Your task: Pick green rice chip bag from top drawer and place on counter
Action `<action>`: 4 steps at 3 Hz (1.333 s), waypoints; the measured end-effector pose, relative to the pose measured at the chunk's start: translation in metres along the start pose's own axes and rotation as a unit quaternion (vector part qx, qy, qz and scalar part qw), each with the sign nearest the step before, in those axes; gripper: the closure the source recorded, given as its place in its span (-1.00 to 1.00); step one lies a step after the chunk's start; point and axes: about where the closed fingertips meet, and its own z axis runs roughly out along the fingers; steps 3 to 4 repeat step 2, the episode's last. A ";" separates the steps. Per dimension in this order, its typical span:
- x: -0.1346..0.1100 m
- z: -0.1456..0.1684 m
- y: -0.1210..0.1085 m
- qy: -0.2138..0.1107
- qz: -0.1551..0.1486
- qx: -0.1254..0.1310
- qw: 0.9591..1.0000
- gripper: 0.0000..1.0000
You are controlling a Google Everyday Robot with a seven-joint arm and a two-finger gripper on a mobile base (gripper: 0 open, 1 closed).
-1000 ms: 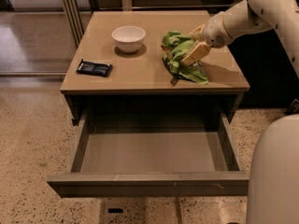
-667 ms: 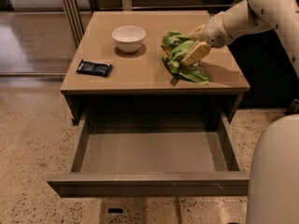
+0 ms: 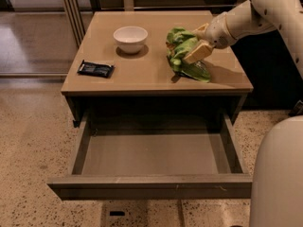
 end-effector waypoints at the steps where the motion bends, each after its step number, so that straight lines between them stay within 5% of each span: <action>1: 0.000 0.000 0.000 0.000 0.000 0.000 1.000 -1.00; 4: 0.000 0.000 0.000 0.000 0.000 0.000 1.000 -1.00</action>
Offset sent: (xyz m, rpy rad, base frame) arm 0.0000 0.0000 0.0000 0.0000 0.0000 0.0000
